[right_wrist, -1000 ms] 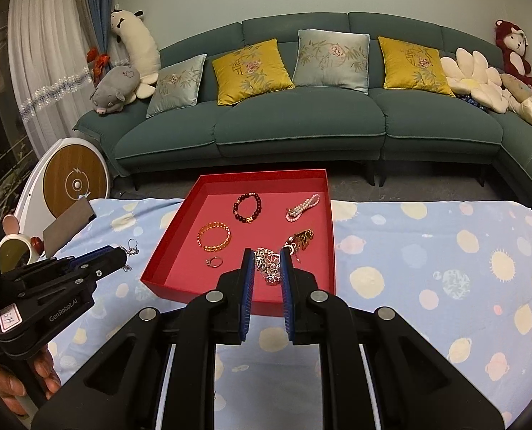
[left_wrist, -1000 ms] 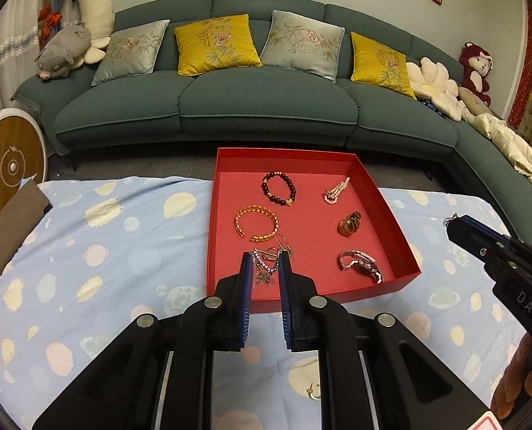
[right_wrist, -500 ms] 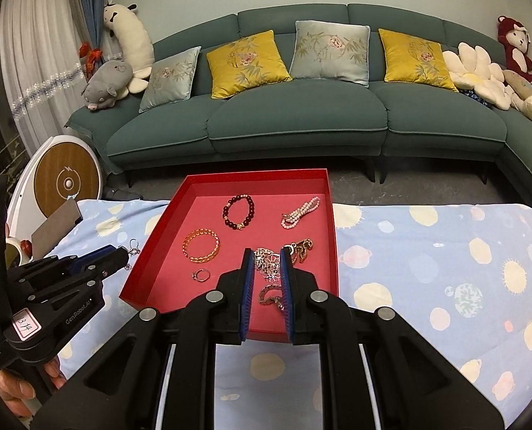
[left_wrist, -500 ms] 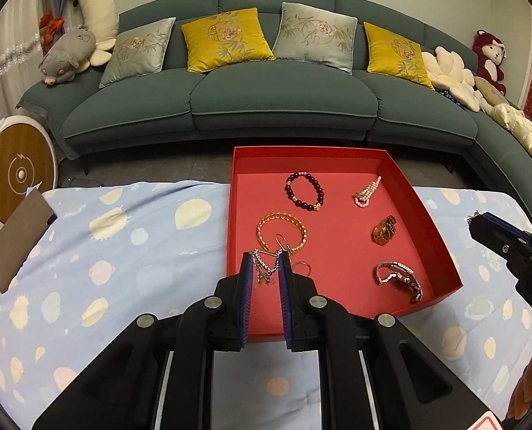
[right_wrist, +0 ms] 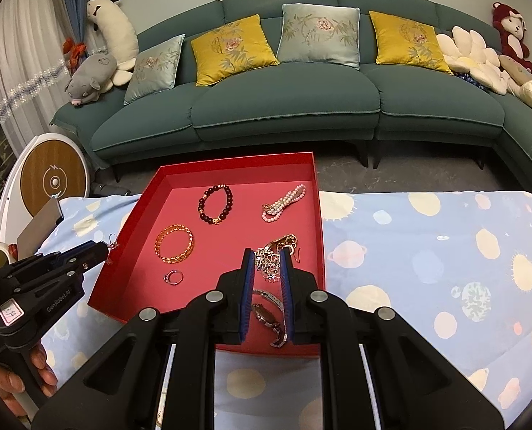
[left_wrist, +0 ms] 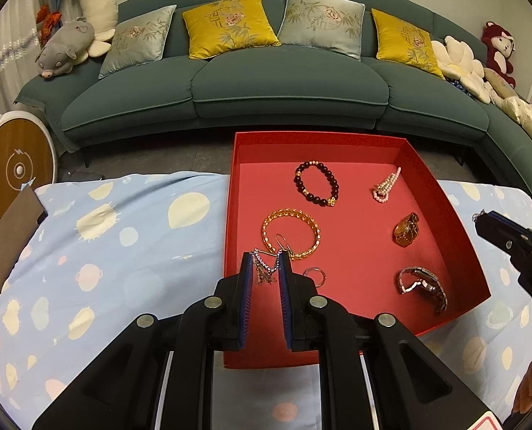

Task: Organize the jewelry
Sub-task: 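Open both tools to drop the necklace and chain into the red box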

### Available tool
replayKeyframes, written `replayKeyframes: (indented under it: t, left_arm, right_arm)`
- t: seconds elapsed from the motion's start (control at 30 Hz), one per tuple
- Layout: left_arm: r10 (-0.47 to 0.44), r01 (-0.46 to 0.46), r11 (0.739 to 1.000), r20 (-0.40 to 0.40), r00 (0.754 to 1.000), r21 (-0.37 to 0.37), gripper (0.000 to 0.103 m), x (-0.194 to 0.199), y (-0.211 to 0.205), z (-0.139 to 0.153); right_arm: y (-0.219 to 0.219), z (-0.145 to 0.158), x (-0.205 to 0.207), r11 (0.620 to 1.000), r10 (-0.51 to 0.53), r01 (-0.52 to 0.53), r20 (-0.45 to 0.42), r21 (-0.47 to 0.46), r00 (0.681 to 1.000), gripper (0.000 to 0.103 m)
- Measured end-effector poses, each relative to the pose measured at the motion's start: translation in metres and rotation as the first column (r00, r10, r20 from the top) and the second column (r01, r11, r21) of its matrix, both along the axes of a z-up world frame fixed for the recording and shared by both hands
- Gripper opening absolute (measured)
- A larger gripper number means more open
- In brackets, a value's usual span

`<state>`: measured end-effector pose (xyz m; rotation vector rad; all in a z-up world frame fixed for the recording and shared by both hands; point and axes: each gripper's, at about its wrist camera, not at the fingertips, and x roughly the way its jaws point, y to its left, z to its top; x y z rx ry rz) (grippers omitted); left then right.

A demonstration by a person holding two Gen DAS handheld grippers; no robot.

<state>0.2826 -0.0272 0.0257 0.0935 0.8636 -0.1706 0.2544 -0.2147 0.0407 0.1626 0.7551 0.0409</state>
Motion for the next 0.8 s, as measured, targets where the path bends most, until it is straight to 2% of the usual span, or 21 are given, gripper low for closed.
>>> replayKeyframes:
  t: [0.2, 0.47, 0.53, 0.63, 0.7, 0.8]
  left_arm:
    - [0.013, -0.013, 1.000, -0.044, 0.999, 0.005, 0.012, 0.010, 0.006, -0.016]
    - [0.016, -0.015, 1.000, -0.061, 0.998, 0.010, 0.012, 0.018, 0.006, -0.023]
    - [0.014, -0.014, 1.000, -0.054, 0.998, 0.005, 0.015, 0.018, 0.006, -0.023]
    - [0.000, 0.000, 1.000, -0.052, 0.999, -0.002, 0.030, 0.017, 0.006, -0.022]
    - [-0.008, 0.007, 1.000, -0.059, 0.998, -0.007, 0.032, 0.016, 0.006, -0.021]
    - [-0.008, 0.007, 1.000, -0.064, 0.998, -0.018, 0.033, 0.015, 0.007, -0.018]
  right_arm:
    - [0.004, -0.011, 0.017, 1.000, 0.005, -0.005, -0.012, 0.005, 1.000, 0.014]
    - [0.009, -0.027, 0.028, 1.000, -0.004, 0.004, -0.035, 0.000, 0.999, 0.014]
    - [0.009, -0.027, 0.030, 1.000, -0.009, 0.009, -0.030, -0.005, 1.000, 0.014]
    - [0.007, -0.029, 0.031, 1.000, -0.013, 0.013, -0.028, -0.003, 1.000, 0.015]
    - [0.005, -0.030, 0.031, 1.000, -0.021, 0.021, -0.028, 0.001, 0.999, 0.017]
    - [0.003, -0.027, 0.029, 0.999, -0.033, 0.033, -0.020, 0.004, 0.999, 0.024]
